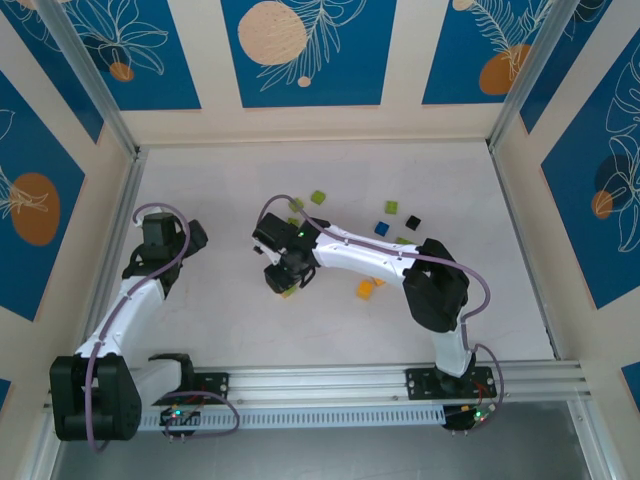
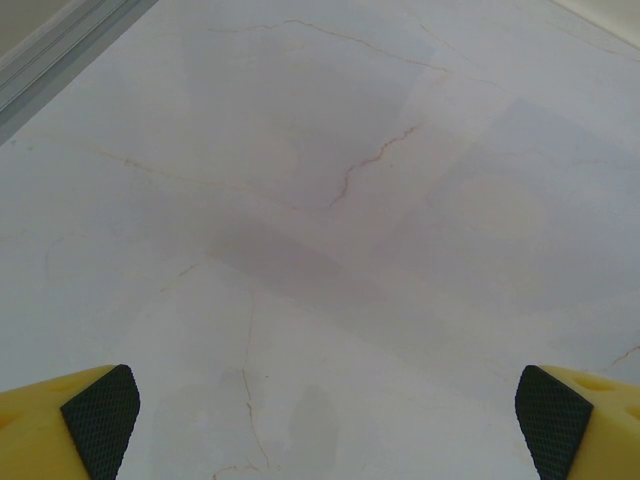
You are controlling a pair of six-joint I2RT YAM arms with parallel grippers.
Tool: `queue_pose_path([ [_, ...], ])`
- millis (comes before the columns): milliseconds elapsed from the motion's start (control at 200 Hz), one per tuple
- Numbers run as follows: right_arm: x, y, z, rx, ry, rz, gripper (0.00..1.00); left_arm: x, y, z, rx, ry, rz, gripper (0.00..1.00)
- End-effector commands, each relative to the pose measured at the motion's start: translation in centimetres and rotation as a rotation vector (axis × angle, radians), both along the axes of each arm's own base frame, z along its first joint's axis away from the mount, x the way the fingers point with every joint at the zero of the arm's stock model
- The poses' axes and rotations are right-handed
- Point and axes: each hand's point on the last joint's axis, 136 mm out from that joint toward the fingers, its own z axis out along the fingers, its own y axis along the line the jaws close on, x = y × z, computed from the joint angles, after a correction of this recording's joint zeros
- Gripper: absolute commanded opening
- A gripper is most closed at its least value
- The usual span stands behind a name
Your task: Assemble a carrot with lego
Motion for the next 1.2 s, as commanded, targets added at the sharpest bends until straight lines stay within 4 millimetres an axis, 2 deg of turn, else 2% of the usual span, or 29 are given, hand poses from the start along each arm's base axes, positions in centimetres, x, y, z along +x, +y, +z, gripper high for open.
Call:
queue_pose_path([
  [0,-0.4,0.1,0.6,0.014,0.021,0.027,0.35,-0.3,0.4,0.1,-0.003,-0.005,0.007,0.99],
  [520,0.2,-0.7,-1.0,-0.018,0.044,0.035,0.35,-0.3,0.4,0.2,-0.002,-0.004,0.008,0.99],
  [1190,-0.3,-1.0,-2.8,-0.054,0.078,0.034,0.35,-0.3,0.4,0.0,0.000,0.001,0.009,0.99],
])
